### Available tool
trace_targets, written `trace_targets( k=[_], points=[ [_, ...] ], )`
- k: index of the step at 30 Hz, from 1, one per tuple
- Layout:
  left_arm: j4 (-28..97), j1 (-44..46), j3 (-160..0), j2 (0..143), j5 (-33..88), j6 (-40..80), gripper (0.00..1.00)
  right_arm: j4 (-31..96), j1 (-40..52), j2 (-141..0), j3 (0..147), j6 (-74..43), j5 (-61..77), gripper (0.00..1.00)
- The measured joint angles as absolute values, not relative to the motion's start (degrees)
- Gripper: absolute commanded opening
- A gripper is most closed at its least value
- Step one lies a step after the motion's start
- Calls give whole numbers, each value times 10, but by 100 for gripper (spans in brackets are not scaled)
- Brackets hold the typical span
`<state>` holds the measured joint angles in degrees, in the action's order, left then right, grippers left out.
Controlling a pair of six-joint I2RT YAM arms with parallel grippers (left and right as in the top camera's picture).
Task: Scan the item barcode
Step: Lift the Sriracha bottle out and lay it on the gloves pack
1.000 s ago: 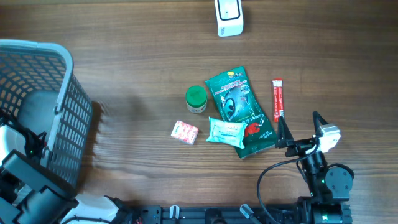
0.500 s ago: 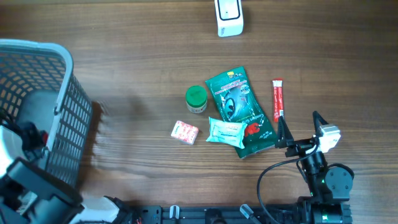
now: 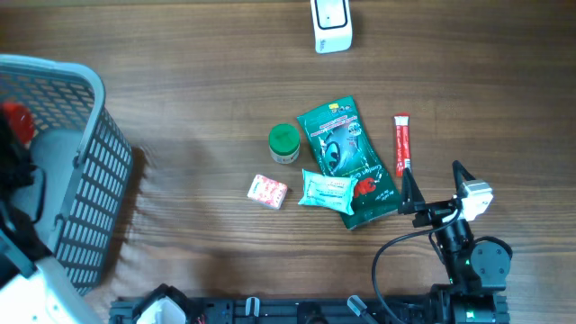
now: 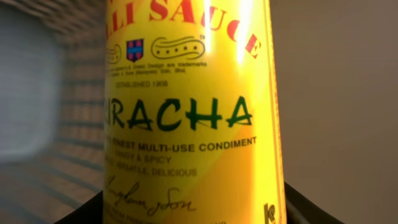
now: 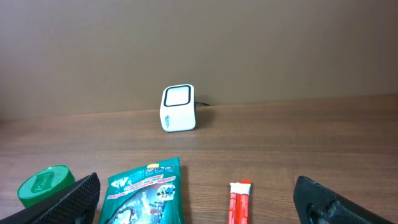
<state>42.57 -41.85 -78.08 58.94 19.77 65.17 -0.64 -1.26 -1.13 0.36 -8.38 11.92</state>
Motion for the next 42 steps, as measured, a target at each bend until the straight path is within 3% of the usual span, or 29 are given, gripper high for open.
trace_targets(
  k=[6,10,16,21,26,35,40,42],
  points=[
    [367,-221,-785,551,227,610,52,-6,-13,-11,4,-84,119,100],
    [366,-20,-785,575,197,545,54,-6,-13,-11,4,-84,119,100],
    [395,222,-787,691,77,453,55,-6,-13,-11,4,-84,119,100],
    [388,332,-787,814,37,367,55,-6,-13,-11,4,-84,119,100],
    [370,383,-787,933,11,312,53,-6,-13,-11,4,-84,119,100],
    [313,395,-787,1105,-2,277,55,-6,-13,-11,4,-84,119,100],
    [301,395,-787,1127,-2,270,64,-6,-13,-11,4,-84,119,100],
    [304,397,-787,1131,-3,268,72,-6,-13,-11,4,-84,119,100]
  ],
)
